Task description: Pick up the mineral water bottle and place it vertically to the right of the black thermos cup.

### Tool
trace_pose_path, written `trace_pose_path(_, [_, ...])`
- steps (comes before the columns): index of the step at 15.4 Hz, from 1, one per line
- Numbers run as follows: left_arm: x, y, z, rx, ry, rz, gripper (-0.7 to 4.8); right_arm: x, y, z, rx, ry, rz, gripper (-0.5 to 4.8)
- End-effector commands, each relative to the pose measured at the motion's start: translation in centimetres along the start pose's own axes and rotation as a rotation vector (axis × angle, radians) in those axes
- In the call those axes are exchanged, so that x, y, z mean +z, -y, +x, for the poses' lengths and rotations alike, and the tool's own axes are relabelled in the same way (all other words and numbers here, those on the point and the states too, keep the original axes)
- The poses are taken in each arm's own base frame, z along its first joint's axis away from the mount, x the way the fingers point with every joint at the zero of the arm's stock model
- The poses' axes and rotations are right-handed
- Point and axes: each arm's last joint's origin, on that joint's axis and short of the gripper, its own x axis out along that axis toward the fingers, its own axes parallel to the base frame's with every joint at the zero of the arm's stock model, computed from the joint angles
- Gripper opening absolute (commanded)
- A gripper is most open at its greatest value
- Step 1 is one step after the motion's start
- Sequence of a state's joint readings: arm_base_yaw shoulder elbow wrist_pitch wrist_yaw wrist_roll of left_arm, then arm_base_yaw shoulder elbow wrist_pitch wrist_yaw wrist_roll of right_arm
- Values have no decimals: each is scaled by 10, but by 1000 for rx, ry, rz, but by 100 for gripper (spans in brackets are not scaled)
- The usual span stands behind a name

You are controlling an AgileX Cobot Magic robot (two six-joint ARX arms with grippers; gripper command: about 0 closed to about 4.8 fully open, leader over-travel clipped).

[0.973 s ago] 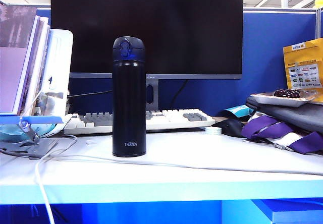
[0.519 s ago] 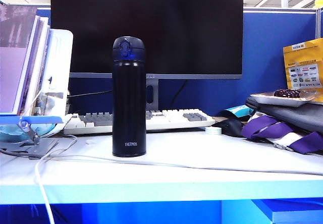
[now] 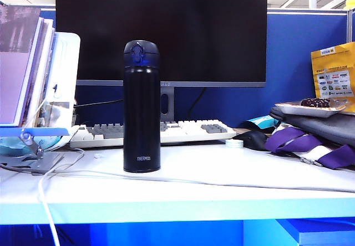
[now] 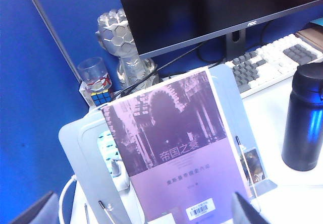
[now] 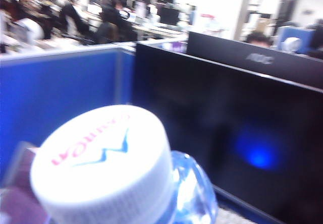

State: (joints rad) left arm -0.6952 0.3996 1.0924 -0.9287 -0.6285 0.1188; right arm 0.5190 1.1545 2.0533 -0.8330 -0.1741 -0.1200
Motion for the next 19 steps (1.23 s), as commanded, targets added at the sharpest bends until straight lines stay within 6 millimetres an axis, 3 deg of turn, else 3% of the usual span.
trace_pose_path(1, [1, 0, -1, -2, 10, -10, 479, -2, 2, 9, -36, 128, -48, 148])
trace_pose_path(6, [1, 0, -1, -2, 10, -10, 479, -73, -1, 38, -45, 244, -3, 149])
trace_pose_path(9, [1, 0, -1, -3, 10, -9, 479, -119, -3, 61, -35, 184, 65, 149])
trace_pose_path(10, [1, 0, -1, -2, 10, -9, 479, -145, -5, 71, -30, 135, 102, 151])
trace_pose_path(12, [1, 0, -1, -3, 10, -10, 479, -170, -6, 78, -40, 106, 137, 153])
trace_pose_path(15, [1, 0, -1, -3, 10, -10, 479, -182, -5, 95, -39, 77, 153, 153])
trace_pose_path(19, [1, 0, -1, -3, 10, -10, 479, -212, -3, 134, -7, -2, 178, 159])
